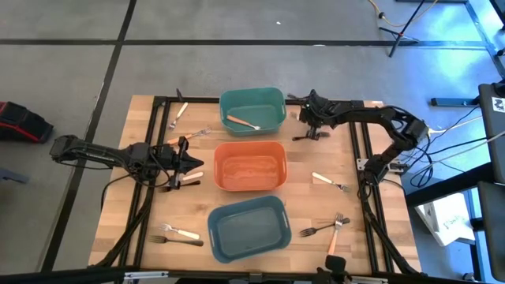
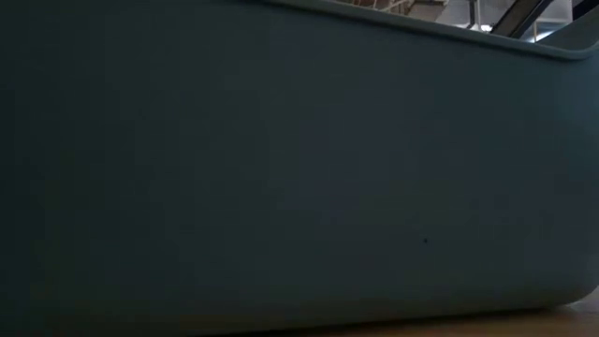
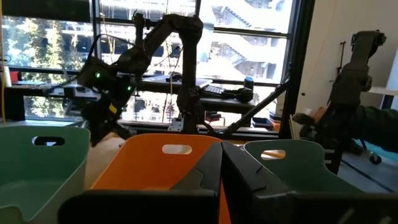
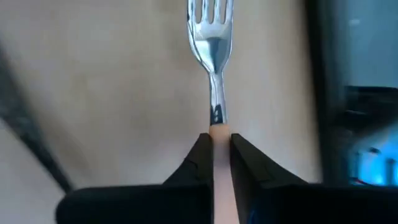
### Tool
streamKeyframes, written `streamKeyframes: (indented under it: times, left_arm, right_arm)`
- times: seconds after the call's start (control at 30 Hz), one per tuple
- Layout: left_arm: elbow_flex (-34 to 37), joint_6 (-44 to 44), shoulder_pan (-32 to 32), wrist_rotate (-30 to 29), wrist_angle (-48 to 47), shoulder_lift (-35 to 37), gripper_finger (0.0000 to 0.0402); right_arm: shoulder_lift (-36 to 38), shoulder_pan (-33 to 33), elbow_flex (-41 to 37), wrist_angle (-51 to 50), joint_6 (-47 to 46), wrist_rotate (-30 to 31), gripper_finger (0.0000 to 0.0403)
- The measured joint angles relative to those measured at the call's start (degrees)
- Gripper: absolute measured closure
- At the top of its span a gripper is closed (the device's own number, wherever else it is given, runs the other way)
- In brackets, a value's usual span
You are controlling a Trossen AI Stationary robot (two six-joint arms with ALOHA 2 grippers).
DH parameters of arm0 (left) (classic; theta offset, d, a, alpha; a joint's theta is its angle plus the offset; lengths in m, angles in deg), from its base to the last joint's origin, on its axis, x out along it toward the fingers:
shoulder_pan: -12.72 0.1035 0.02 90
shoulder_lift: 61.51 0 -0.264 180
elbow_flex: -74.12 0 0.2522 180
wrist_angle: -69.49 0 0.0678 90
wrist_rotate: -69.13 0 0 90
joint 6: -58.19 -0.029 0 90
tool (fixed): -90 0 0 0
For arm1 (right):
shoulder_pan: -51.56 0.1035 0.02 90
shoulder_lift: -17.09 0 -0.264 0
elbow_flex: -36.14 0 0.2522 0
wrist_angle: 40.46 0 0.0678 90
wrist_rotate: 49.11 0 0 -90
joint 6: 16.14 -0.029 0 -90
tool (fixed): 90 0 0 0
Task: Sort silverware by color (type)
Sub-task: Put the orange fork into the green bin
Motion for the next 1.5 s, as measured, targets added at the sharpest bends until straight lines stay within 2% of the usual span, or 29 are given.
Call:
streamKeyframes:
  times: [0.3, 0.53, 0.7, 0.87, 1.07, 1.23, 1.5]
  left_arm:
    - [0.0, 0.0, 0.0, 0.0, 0.0, 0.0, 0.0399]
    - [0.0, 0.0, 0.0, -0.4, 0.0, 0.0, 0.0399]
    - [0.0, 0.0, 0.0, -0.4, 0.1, 0.0, 0.0399]
    - [0.0, 0.0, 0.0, -0.2, 0.1, 0.0, 0.0399]
    - [0.0, 0.0, 0.0, -0.3, 0.7, 0.0, 0.0399]
    - [0.0, -1.4, 0.0, 0.7, 0.8, 0.0, 0.0399]
    - [0.0, -2.0, 0.0, 1.1, 0.9, 0.0, 0.0399]
  right_arm:
    - [13.3, 0.6, 0.0, -0.2, -2.5, 1.8, 0.0397]
    - [19.0, 6.4, 0.1, 11.9, -3.8, -4.8, 0.0396]
    - [17.4, 10.4, 0.2, 26.6, -7.4, -12.8, 0.0394]
    - [13.0, 12.2, 0.6, 37.2, -11.4, -17.1, 0.0394]
    - [6.2, 12.1, 3.8, 37.6, -15.9, -20.4, 0.0394]
    - [1.2, 12.1, 4.4, 36.5, -18.0, -20.6, 0.0393]
    - [-0.3, 12.1, 4.4, 34.2, -18.2, -20.6, 0.0393]
